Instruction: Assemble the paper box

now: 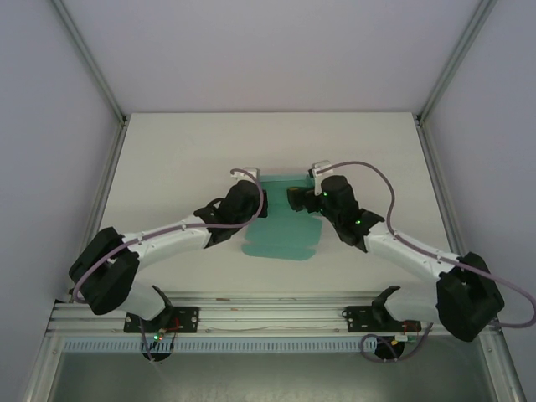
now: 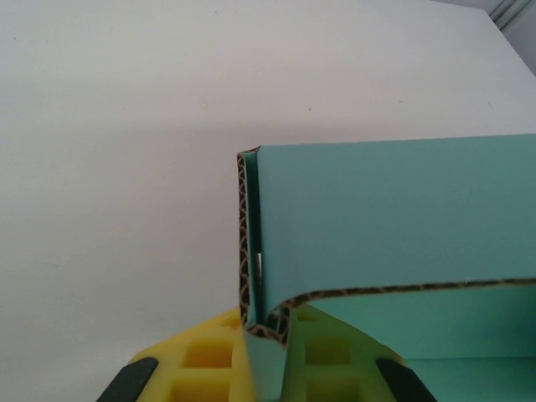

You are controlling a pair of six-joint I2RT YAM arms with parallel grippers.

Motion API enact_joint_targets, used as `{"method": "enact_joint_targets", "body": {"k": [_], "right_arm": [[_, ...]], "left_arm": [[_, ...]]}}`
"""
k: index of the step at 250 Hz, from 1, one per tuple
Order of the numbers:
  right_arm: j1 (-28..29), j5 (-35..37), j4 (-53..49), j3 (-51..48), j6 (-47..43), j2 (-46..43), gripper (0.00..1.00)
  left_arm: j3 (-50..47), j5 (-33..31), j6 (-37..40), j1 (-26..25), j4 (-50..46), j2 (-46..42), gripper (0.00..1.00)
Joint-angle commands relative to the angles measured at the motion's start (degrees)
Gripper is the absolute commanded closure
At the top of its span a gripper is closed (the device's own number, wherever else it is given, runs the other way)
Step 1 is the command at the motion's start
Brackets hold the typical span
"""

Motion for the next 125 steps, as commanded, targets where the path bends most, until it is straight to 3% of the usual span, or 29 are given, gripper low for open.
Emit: {"method": "enact_joint_targets", "body": {"k": [1,72,100,125], "right_arm": [[0.1,0.1,-2.3,-0.6,1.5,-6.2,0.0],[-0.7,9.3,-23.7,-4.0,10.6,-21.5,0.0],[-2.3,9.1,-27.9,-6.2,12.9,-25.1,0.0],[-3.2,10.2,-25.8,-8.5,13.4,-26.4,0.0]], "left_arm": [[1.4,-1.4,-1.6,0.1,-3.4,-0.7,1.0],[-0.1,-0.5,-3.9,2.9,-3.2,-2.0,1.0],[-0.1,-0.6,-4.1,3.6,-4.2,-2.5,1.0],[-0.4,2.3,-2.1,3.8,-3.2,-2.9,1.0]]}}
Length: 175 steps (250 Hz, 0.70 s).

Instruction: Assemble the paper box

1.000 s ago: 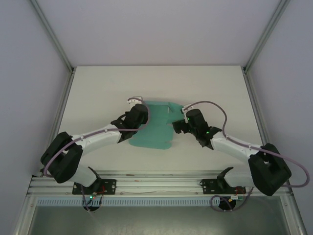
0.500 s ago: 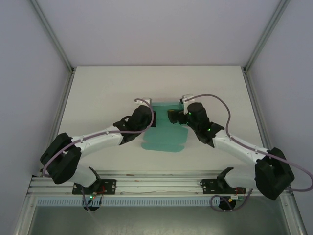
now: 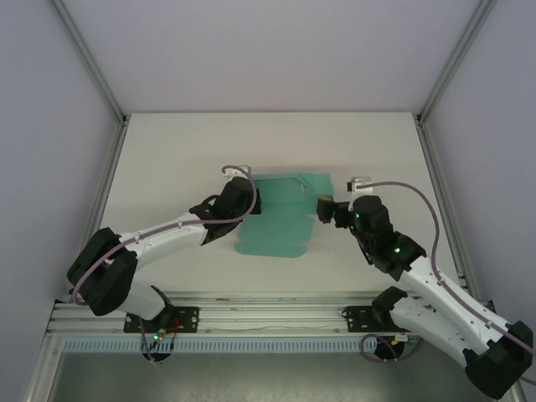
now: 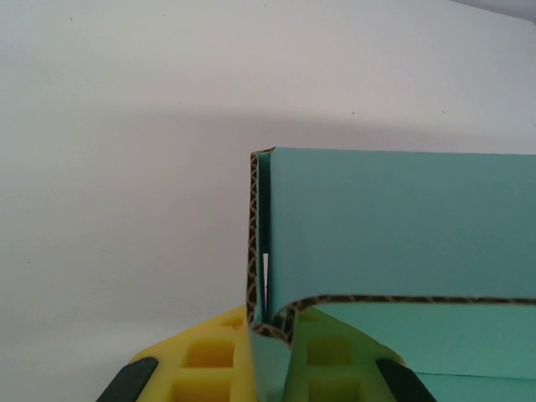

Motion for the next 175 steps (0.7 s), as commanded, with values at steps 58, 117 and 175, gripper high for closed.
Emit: {"method": "enact_joint_targets", "body": {"k": [58,117,175], "right_arm": [[-6.4,-5.9,2.4,-1.4,1.1,2.5,0.04],[-10.7,-25.4,3.6,0.4,-4.5,12.7,0.15],[-10.7,-36.6,14.9,0.9,-5.3,18.6,0.18]], "left_arm": [[-2.4,12.0,8.9,0.6,3.2,-3.1,1.0],[-5.7,18.0,9.7,0.7,9.9,-5.7,1.0],[-4.9,20.7,8.5,0.7,11.5,-5.5,1.0]]}}
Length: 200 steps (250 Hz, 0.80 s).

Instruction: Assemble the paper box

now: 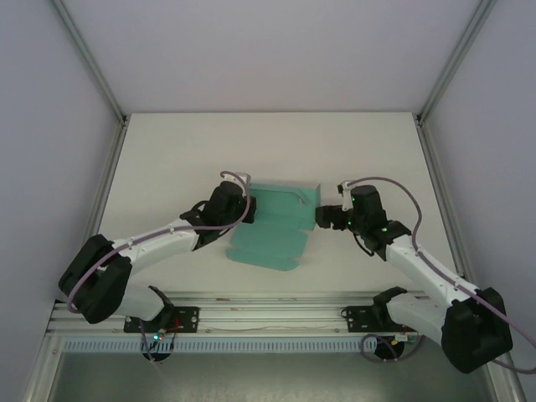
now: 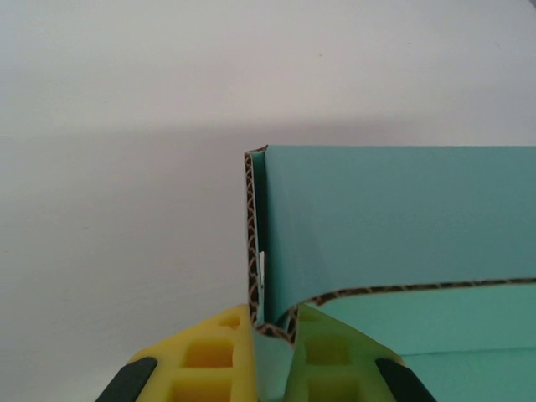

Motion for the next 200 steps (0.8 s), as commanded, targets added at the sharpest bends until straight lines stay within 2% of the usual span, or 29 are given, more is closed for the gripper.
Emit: {"method": "enact_joint_targets", "body": {"k": [1,21,60,115,148,200], "right_arm": [[0.9,-10.8,9.9,2.1,-1.3,2.8,0.17],[1.0,-9.5,9.4,4.1,-1.1,5.4,0.17],[0.9,-5.4,5.7,6.2,-1.5,6.1,0.14],[1.0,-3.9,10.5,5.0,1.2,6.2,0.14],[1.0,-2.9,6.7,6.0,-0.1,5.5,0.11],[1.0,0.1,0.2,3.3,-2.0,-4.8,0.05]], "left_arm": [[1.5,9.9,-0.1,-2.3,7.9,-2.0,1.0],[1.5,11.4,-0.7,-2.3,8.9,-1.8,1.0],[0.9,9.4,-1.4,-2.3,8.2,-2.9,1.0],[0.7,12.3,-2.4,-2.3,10.1,-4.1,1.0],[2.0,6.1,-2.5,-2.3,4.8,-4.8,1.0],[2.2,-2.2,-4.1,-2.3,-0.1,-5.3,1.0]]}}
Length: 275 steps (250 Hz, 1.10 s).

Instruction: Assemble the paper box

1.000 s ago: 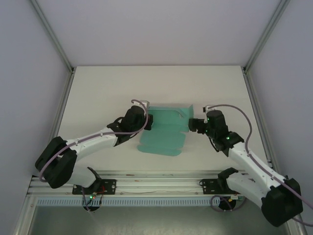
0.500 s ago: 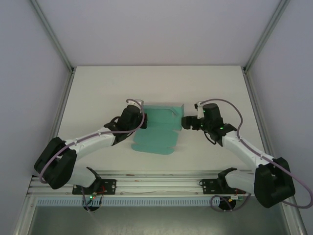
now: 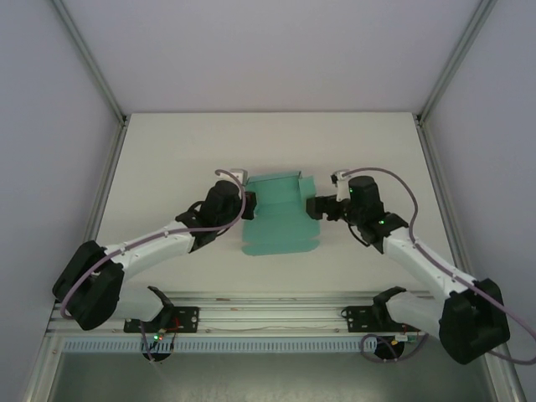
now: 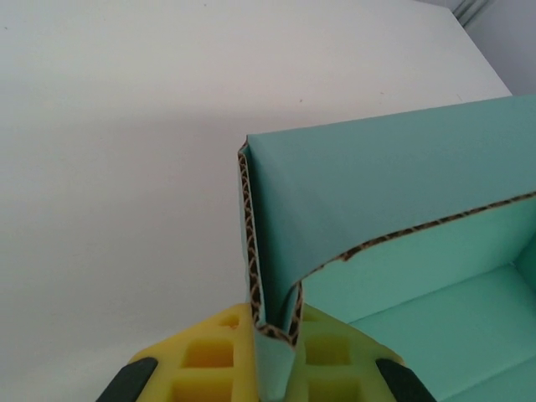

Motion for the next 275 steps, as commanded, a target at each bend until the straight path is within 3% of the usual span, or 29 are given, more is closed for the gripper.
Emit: {"method": "enact_joint_targets", "body": {"k": [1,42,73,100,139,167,182,190,199,206,240,275], "right_arm": [[0.3,3.3,-3.1,-1.0,-0.9,-6.2,0.05],[0.2,7.6,-6.5,-2.7,0.6,-14.7,0.04],[0.3,-3.8,-4.6,-3.1,-2.9,-17.0,0.09],[0.3,-9.3,-4.5,-0.8,-3.4,-14.7,0.1],[0.2,-8.0,-4.5,1.7,-5.2,-8.7,0.11],[0.2,-6.3,-6.6,4.2,-7.0,-5.2,0.19],[0.1,-6.7,-7.4,5.4,-7.7,-4.3,0.32],[0.1,-7.5,-8.0,5.7,-8.3,-4.0,0.46],[0.0,-8.4,-7.8,5.9,-8.5,-4.0,0.71],[-0.3,-9.6,-7.4,5.9,-8.5,-4.1,0.8],[-1.8,-21.4,-5.2,5.7,-9.7,-5.3,0.86],[-1.9,-32.9,-1.3,6.1,-5.7,-5.2,0.97]], "left_arm": [[2.7,-1.1,-1.4,-1.8,-2.2,-2.1,1.0],[5.1,-7.2,-2.4,-1.7,-8.8,-0.5,1.0],[6.4,-6.9,-1.3,-1.7,-10.2,1.2,1.0],[7.5,-5.8,-1.0,-1.7,-10.8,2.6,1.0],[7.1,0.1,1.6,-1.6,-7.8,2.8,1.0],[5.5,6.7,3.1,-0.4,-3.9,1.8,1.0],[5.0,9.2,3.7,0.5,-3.2,1.2,1.0],[4.7,10.7,4.3,1.0,-2.6,0.8,1.0],[4.3,12.2,5.1,1.5,-2.2,0.5,1.0],[3.9,13.1,5.7,1.8,-1.7,0.1,1.0],[2.2,20.0,9.2,4.1,1.1,-0.8,1.0],[1.3,23.1,10.6,7.4,4.6,0.1,1.0]]}}
